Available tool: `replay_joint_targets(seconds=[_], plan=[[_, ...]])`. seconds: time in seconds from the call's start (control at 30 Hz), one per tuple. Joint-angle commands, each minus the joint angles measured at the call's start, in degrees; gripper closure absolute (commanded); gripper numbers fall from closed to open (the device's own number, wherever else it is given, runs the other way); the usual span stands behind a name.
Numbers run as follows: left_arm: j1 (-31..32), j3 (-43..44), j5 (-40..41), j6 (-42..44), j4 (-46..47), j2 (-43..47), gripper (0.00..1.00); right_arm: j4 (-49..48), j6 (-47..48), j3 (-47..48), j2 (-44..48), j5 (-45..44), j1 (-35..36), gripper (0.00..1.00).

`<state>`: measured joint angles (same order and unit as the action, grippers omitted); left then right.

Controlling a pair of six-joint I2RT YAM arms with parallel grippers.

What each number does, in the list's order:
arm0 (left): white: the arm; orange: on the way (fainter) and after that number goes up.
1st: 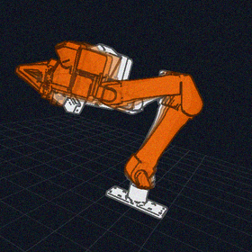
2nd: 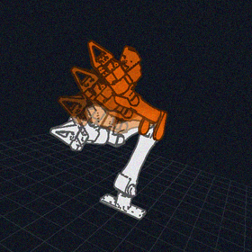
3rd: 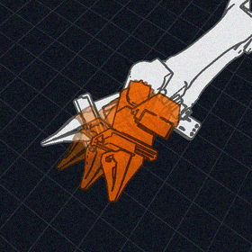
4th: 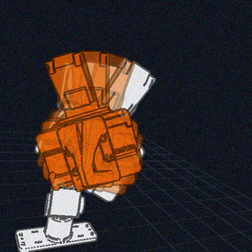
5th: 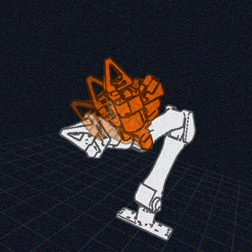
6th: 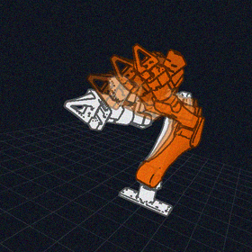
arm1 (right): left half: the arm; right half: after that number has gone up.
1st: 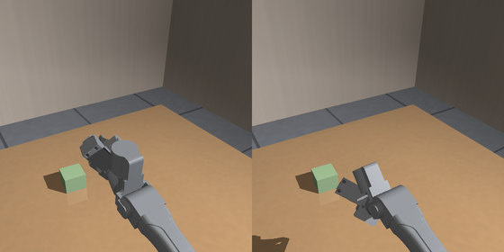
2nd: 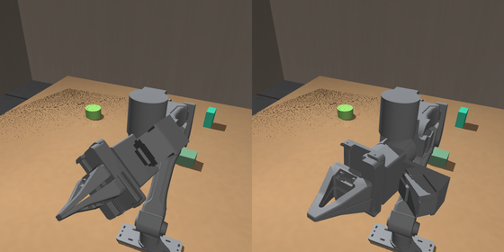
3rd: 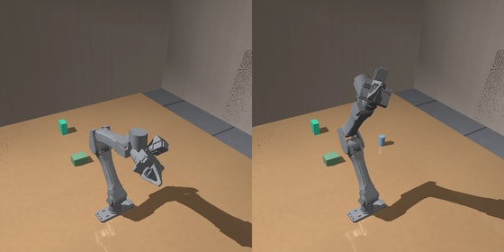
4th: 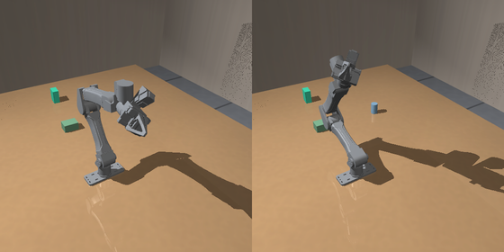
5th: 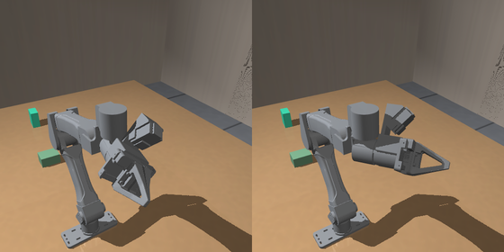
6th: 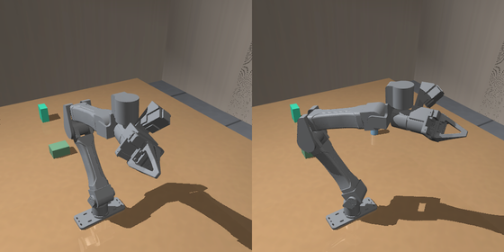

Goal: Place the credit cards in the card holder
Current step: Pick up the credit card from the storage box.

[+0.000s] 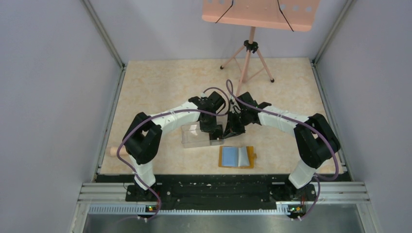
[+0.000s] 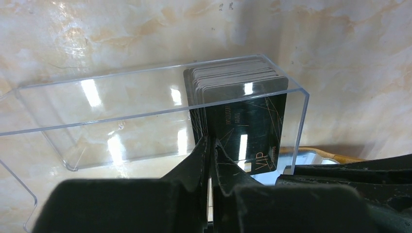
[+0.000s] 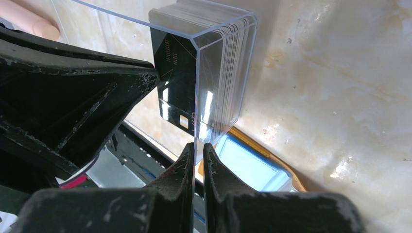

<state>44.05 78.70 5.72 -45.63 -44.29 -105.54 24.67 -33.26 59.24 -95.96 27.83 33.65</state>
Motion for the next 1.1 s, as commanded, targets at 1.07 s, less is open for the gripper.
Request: replay_joint_targets(seconds=[1.07], plan=[[1.1, 0.5, 0.5, -0.8, -1.0, 1.8, 0.69, -1.4, 0.2, -1.1, 0.8, 2.0, 1.1, 0.99]])
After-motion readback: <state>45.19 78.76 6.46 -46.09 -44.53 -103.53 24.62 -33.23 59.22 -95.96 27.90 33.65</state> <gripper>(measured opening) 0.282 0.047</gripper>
